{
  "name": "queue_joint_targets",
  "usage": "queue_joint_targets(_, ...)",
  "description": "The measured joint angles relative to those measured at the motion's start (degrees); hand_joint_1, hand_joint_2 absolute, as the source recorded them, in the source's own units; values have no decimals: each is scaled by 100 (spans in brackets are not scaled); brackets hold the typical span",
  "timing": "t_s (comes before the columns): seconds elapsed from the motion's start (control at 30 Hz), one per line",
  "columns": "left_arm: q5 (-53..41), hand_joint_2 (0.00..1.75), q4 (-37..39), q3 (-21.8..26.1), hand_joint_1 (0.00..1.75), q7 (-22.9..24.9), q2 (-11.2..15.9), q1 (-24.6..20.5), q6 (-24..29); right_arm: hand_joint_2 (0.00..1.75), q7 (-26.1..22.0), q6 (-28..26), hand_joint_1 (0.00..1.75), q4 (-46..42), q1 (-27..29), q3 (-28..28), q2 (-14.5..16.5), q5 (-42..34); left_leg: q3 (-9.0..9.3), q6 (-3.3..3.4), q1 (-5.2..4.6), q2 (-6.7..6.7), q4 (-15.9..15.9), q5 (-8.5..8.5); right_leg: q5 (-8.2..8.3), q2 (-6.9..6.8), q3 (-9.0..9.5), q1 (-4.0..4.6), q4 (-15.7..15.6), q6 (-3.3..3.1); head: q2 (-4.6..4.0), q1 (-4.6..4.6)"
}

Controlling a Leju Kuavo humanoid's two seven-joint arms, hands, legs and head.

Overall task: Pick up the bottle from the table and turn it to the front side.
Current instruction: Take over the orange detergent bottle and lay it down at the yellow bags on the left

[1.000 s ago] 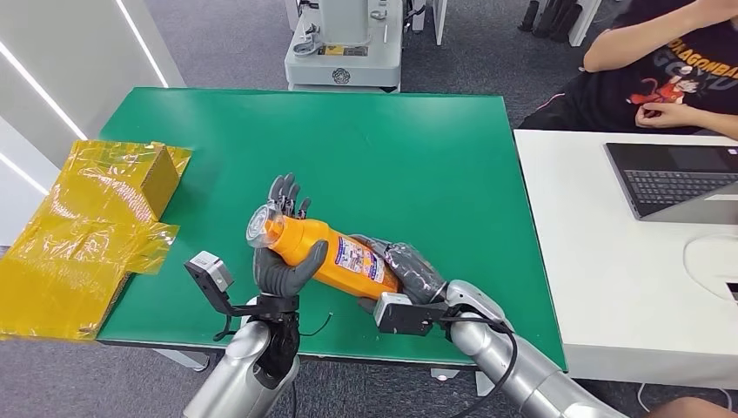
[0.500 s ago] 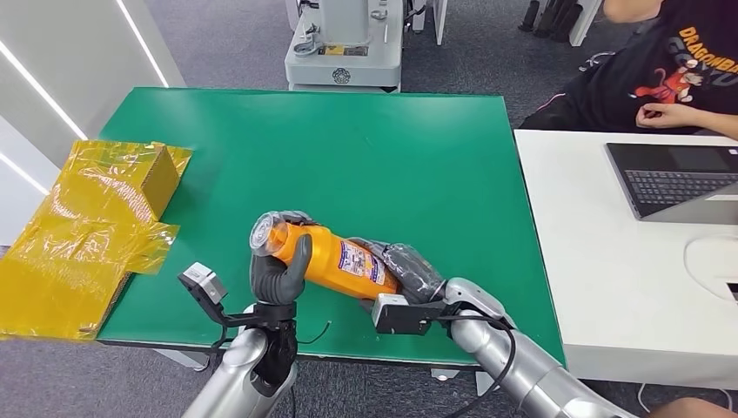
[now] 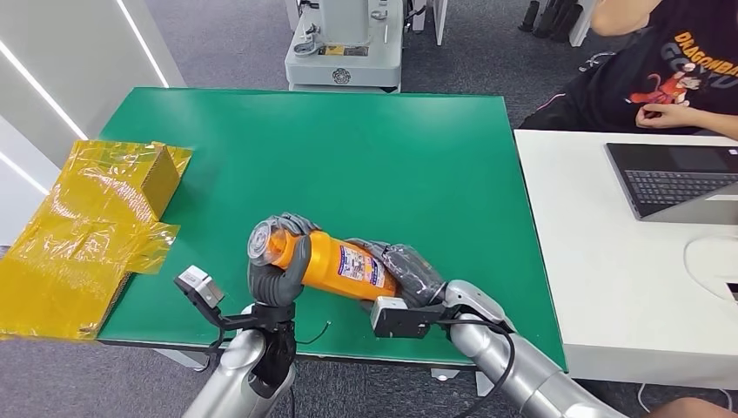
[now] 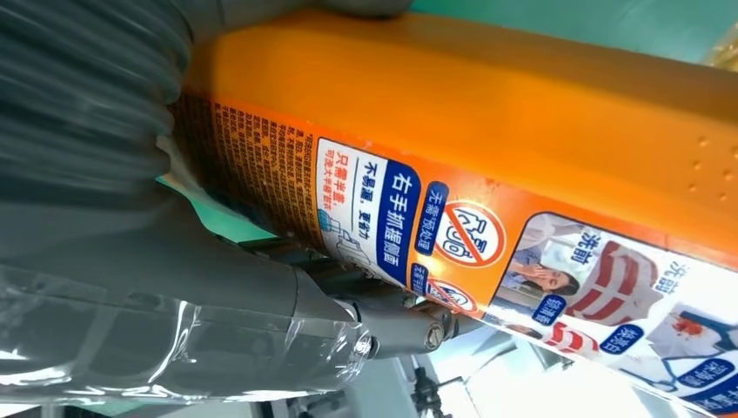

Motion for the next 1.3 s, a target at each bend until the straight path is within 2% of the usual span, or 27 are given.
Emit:
queue_joint_targets(0.03,-49,175,-12,0,0,5,1,-3,34,175,13,-46,175,-30,4,-24,8,-11,0,0,0,0,0,0,0,0,0,0,0,0,0,0)
queue_joint_targets(0.3,-314,175,-35,2,0,103,37,16,199,175,74,-127,175,-135,-43,-190,220,-109,1,0,1,1,-1,0,0,1,-1,1,1,0,0,0)
queue_joint_targets(0.63,-290,175,-35,2,0,106,68,-14,239,175,4,132,175,123,-248,-218,526,-157,1,0,0,1,0,0,0,1,-1,0,1,0,0,-1)
queue_joint_targets(0.93,-248,175,-35,2,0,96,90,-15,299,175,145,241,175,349,-346,-176,641,91,1,0,0,1,0,0,0,1,-1,0,0,0,0,1)
queue_joint_targets(0.97,-245,175,-35,2,23,96,91,-13,303,175,161,268,175,382,-360,-166,652,111,1,0,0,1,0,0,0,1,-1,0,0,0,0,1)
queue_joint_targets(1.07,-249,175,-35,2,154,96,94,-1,305,175,186,330,175,486,-394,-147,675,139,1,0,0,0,0,0,0,1,-1,0,0,0,0,-1)
queue_joint_targets(1.1,-255,175,-35,2,175,96,94,7,305,175,187,347,175,516,-403,-143,677,143,1,0,0,1,0,0,0,1,-1,0,0,0,0,0)
queue_joint_targets(1.3,-368,175,-37,11,175,116,94,68,282,175,186,436,175,628,-428,-132,679,170,0,0,0,0,0,0,0,1,-1,0,0,0,0,0)
